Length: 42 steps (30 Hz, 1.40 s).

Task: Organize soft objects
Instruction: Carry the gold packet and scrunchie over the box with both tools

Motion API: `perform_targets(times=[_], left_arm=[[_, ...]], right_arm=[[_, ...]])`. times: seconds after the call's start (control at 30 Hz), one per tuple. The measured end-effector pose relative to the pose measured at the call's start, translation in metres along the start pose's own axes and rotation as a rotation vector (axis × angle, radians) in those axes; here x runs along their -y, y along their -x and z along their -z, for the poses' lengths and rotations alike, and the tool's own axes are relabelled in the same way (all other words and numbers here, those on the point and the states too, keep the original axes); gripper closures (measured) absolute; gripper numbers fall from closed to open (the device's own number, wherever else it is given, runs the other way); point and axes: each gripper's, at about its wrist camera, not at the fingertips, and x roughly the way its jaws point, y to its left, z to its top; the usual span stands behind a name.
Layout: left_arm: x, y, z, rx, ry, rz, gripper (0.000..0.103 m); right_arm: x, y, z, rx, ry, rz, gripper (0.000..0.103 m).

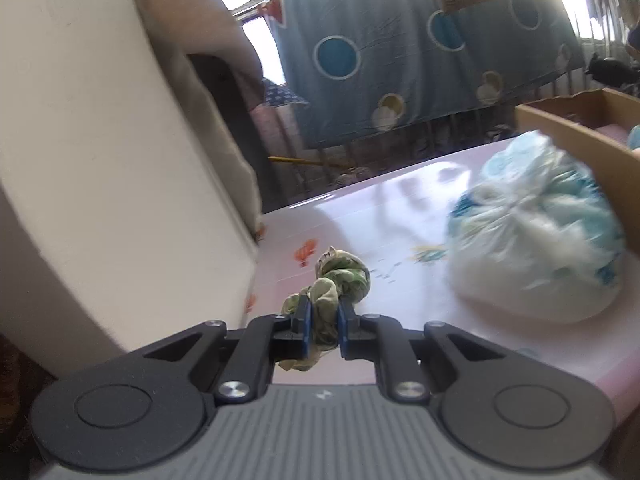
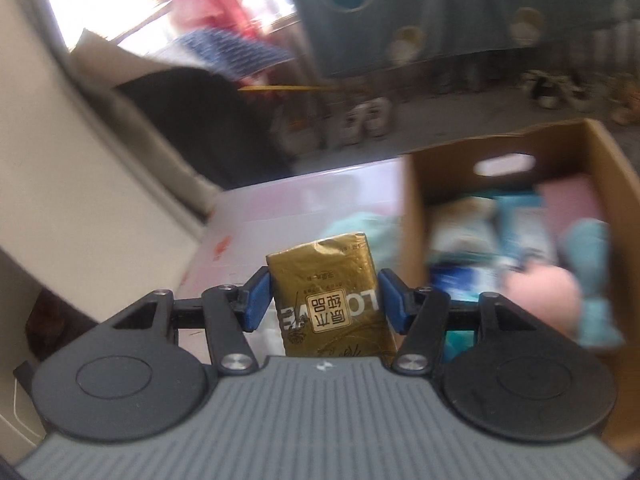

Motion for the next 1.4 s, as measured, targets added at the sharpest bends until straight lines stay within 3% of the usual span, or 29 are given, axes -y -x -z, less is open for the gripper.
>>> perform_targets(times=[0.27,0.43,0.57,0.83,0.9,1.07,1.23,1.4], left_arm=[[0.06,0.025,-0.067,0.096,-0.031,0.208,0.089],[0.132,0.037,-0.125,0.136,-0.094,0.428,0.088],[0.211,0.033,-0.163,0.103,-0.165,0.616,0.088],[0.363,0.0,-0.195,-0.023,-0.293,0.83,0.086],[0.39,-0.015,-0.193,-0.055,-0.308,0.868,0.074],[0.407,-0.034,-0.18,-0.136,-0.309,0.88,0.063],[0.376,-0.037,-0.18,-0.109,-0.251,0.834,0.054],[0.32,-0.027,-0.18,-0.068,-0.176,0.749,0.046]], right_arm=[[0.096,0.076,0.049,0.097,-0.169,0.061,0.046],[0.131,0.088,0.067,0.132,-0.222,0.044,0.046],[0.155,0.108,0.074,0.172,-0.237,0.052,0.046],[0.209,0.153,0.089,0.234,-0.288,0.097,0.046],[0.221,0.156,0.096,0.228,-0.301,0.115,0.046],[0.244,0.153,0.107,0.202,-0.331,0.132,0.045],[0.243,0.135,0.099,0.176,-0.32,0.113,0.045],[0.226,0.109,0.086,0.127,-0.272,0.087,0.046]])
